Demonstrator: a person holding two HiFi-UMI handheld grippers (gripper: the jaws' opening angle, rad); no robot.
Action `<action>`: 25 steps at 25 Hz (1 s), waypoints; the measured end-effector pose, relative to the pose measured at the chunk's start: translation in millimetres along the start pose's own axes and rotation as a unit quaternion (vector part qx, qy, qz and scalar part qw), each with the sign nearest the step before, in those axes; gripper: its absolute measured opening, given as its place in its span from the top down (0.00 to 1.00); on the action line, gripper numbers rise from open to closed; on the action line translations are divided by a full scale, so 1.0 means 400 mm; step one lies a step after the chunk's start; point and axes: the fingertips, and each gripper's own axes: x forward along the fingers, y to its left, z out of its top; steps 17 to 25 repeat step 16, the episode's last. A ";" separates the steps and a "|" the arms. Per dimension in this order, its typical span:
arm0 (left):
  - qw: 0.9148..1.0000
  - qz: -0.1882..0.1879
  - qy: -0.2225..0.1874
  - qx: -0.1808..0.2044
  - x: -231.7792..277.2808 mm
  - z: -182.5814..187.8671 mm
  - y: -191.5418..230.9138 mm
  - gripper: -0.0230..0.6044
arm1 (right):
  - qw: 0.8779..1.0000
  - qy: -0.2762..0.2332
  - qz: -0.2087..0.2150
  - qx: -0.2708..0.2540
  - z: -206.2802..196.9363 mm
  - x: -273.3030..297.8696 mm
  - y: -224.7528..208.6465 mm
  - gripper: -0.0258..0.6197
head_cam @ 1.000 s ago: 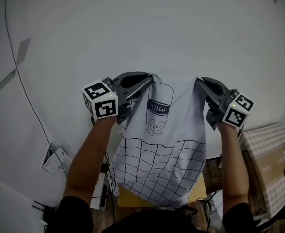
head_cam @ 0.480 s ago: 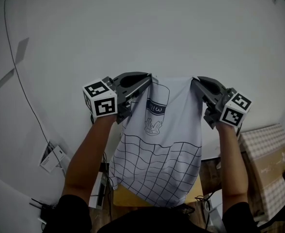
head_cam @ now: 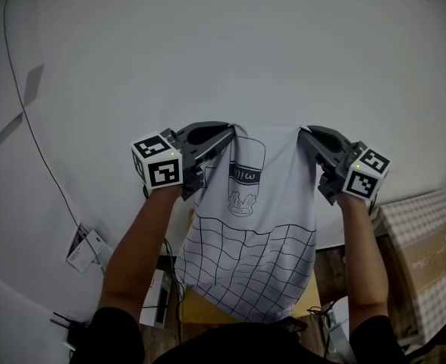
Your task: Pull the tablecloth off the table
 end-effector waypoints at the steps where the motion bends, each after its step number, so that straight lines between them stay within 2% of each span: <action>1: 1.000 -0.001 0.001 0.000 -0.004 -0.001 0.000 0.94 | 1.000 0.002 -0.002 0.001 -0.002 -0.002 -0.001 0.93; 16: 0.999 -0.004 0.032 -0.011 -0.010 -0.037 0.025 0.94 | 0.999 0.032 -0.009 -0.003 -0.043 0.015 -0.036 0.93; 25: 0.999 -0.004 0.032 -0.011 -0.010 -0.037 0.025 0.94 | 0.999 0.032 -0.009 -0.003 -0.043 0.015 -0.036 0.93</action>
